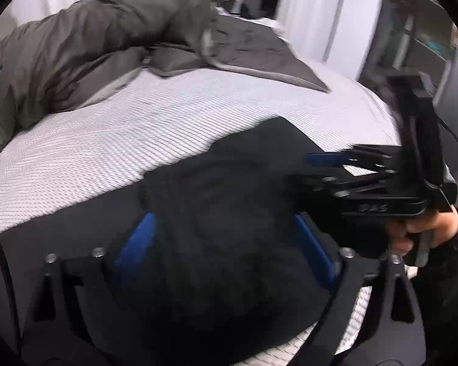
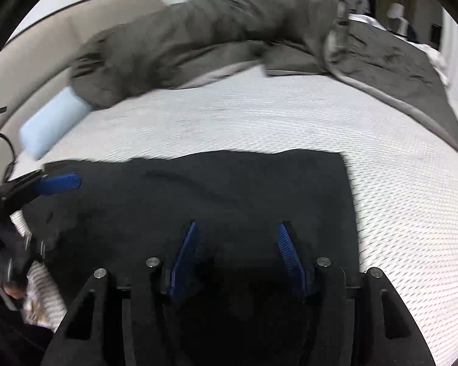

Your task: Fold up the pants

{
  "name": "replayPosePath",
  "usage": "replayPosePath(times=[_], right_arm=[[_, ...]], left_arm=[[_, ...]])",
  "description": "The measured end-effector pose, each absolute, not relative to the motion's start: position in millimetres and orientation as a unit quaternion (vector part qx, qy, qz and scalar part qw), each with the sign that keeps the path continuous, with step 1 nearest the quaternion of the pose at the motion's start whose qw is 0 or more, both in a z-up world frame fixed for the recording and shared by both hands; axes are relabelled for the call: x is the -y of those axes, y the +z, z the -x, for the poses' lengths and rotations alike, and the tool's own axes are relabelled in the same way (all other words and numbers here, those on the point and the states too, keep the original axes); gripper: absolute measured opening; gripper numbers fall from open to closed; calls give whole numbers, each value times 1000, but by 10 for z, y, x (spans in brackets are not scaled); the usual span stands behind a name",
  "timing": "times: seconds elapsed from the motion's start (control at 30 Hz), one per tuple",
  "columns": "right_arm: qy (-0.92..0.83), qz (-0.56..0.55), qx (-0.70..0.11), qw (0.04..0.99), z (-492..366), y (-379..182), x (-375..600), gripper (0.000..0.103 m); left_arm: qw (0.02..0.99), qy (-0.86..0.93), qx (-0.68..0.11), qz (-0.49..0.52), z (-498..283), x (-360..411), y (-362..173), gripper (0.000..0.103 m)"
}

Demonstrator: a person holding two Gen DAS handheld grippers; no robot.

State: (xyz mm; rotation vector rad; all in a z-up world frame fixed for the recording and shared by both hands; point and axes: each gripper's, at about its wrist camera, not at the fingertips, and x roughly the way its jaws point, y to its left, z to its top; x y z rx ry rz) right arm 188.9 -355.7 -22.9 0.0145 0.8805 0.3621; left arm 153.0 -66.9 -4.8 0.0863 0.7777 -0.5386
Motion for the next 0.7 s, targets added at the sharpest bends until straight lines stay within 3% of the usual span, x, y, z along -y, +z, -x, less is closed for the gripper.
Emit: replayPosePath(times=[0.13,0.23,0.5,0.63,0.7], right_arm=[[195,25,-460,866,-1745,-529,3247,56],[175,74,-457,869,-1653,-628,3280,56],[160,4,-434,887,-1320,-455,3694,58],[194,100,-431,875,-1185,-553,3216,64],[175,123,-437,873,-1198,-657,3206,73]], left_arm=[[868,-233,-428,-98,-1448,792,-440,86],[866,-225,-440,-80,-1281,611,-594,88],[892,-199,-406,-19,-953,383,-473,90],[884,-178,-430,-37,-935,442,-641,90],[888,-174,-426,-23,-910,389,-605,90]])
